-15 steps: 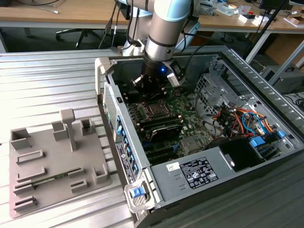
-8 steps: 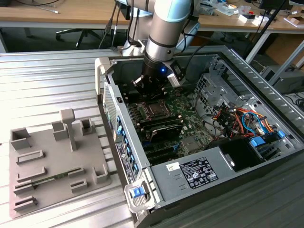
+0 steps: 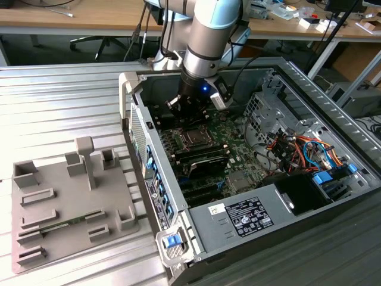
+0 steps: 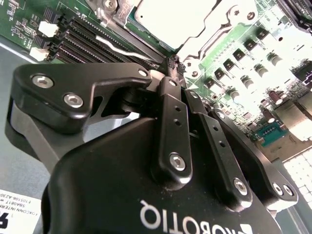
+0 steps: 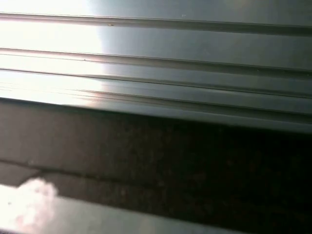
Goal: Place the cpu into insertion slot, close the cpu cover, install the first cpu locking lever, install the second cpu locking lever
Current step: 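Install the first cpu locking lever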
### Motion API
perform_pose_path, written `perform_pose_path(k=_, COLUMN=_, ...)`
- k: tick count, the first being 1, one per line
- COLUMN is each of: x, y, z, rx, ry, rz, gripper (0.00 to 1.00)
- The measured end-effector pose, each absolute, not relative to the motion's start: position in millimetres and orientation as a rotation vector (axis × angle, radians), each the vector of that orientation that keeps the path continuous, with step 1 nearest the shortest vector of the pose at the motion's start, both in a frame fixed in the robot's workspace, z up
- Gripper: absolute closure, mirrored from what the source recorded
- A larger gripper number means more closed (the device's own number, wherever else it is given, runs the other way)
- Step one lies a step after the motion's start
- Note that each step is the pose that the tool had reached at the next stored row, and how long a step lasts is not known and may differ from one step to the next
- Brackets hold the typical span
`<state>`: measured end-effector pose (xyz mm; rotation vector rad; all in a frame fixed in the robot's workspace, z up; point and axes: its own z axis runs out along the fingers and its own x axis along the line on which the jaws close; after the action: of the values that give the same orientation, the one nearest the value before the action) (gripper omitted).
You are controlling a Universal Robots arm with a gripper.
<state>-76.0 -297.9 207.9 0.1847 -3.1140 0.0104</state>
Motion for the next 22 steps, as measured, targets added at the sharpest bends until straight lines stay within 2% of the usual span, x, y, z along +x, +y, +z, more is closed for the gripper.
perform_pose_path(k=22, x=-67.1, y=-297.9, z=204.9, rx=0.186, ry=-3.114, rz=0.011, gripper=0.89)
